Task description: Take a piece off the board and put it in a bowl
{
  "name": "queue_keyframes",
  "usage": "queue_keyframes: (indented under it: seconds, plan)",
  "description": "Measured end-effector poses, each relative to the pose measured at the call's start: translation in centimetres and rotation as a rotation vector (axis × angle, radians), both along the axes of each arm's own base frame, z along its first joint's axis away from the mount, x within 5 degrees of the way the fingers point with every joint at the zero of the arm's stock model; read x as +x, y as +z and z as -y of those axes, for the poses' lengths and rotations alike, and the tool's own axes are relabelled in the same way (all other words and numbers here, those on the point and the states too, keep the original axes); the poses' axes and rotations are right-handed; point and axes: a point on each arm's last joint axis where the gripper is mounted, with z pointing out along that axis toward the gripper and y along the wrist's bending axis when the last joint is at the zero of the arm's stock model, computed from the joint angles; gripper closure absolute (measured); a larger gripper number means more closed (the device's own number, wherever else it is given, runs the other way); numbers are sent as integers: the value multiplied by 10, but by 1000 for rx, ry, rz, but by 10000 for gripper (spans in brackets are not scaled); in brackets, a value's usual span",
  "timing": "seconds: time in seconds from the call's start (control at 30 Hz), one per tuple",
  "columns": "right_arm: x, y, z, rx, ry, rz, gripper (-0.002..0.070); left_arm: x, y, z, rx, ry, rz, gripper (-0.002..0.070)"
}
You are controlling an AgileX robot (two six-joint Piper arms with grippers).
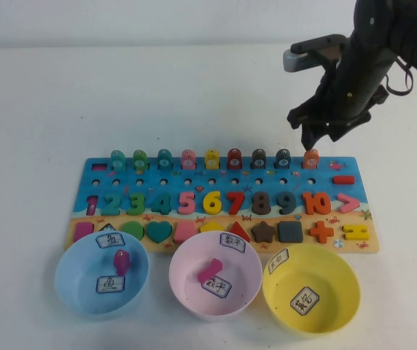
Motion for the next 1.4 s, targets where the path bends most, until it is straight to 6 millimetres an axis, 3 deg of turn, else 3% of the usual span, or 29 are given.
queue_keyframes:
  seconds: [0.4, 0.77, 0.93, 1.4]
  plan:
    - [16, -34, -6, -6, -22, -46, 335, 0, 0, 0, 0, 0, 0, 678]
    - [20, -53, -7, -17, -23, -78, 357, 0, 0, 0, 0, 0, 0, 678]
    - [20, -55, -7, -18, -23, -80, 454, 0, 0, 0, 0, 0, 0, 678]
    - [20, -55, -7, -18, -23, -80, 454, 0, 0, 0, 0, 0, 0, 679]
